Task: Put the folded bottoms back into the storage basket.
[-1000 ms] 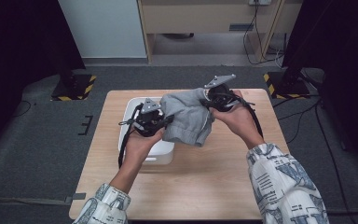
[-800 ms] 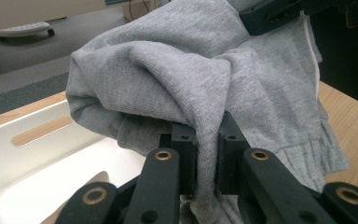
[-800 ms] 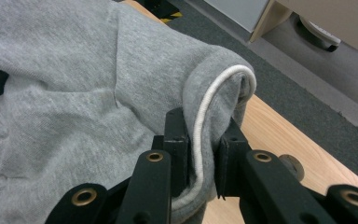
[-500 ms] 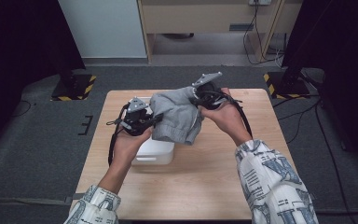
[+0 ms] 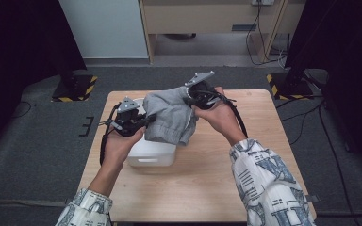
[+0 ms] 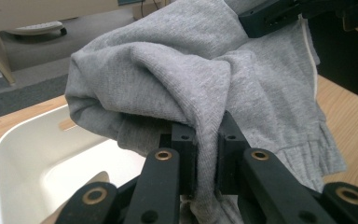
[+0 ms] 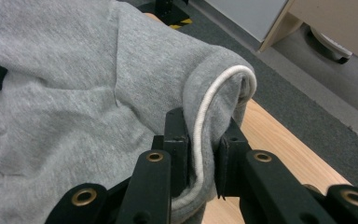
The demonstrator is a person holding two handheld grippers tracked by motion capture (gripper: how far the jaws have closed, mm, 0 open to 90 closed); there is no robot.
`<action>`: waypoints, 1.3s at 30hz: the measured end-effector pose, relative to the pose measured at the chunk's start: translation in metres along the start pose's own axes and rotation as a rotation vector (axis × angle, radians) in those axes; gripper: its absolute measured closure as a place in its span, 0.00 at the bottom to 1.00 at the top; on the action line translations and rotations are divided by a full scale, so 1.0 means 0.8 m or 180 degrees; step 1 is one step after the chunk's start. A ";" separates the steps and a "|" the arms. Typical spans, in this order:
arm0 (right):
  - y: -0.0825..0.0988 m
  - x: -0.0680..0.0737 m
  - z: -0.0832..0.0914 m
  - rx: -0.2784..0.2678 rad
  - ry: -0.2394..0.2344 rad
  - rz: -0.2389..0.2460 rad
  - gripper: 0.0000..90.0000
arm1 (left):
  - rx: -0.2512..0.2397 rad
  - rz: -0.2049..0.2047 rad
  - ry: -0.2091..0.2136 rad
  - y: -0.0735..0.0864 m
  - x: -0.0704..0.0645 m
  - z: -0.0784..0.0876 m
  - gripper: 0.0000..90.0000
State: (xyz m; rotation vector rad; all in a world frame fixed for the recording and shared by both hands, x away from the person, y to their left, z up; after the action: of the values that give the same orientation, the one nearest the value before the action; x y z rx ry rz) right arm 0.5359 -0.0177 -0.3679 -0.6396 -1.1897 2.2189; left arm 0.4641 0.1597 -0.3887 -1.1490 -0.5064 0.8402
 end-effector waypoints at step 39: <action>-0.018 0.036 -0.044 -0.0027 -0.0106 0.0040 0.87 | 0.0043 -0.0042 -0.0179 0.010 0.035 0.030 0.90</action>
State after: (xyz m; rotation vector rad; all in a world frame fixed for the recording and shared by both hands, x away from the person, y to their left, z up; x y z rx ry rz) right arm 0.5401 0.0286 -0.3774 -0.6173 -1.2154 2.2443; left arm 0.4613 0.1974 -0.3899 -1.1110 -0.5533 0.8653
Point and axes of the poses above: each handheld gripper's, and its own axes: z roughly backward along the jaws, y roughly out of its underside, x roughly to its left, the point moved 7 cm from there along -z, roughly forward along the jaws, and after that the axes turned 9 degrees about -x, right-handed, at the moved point
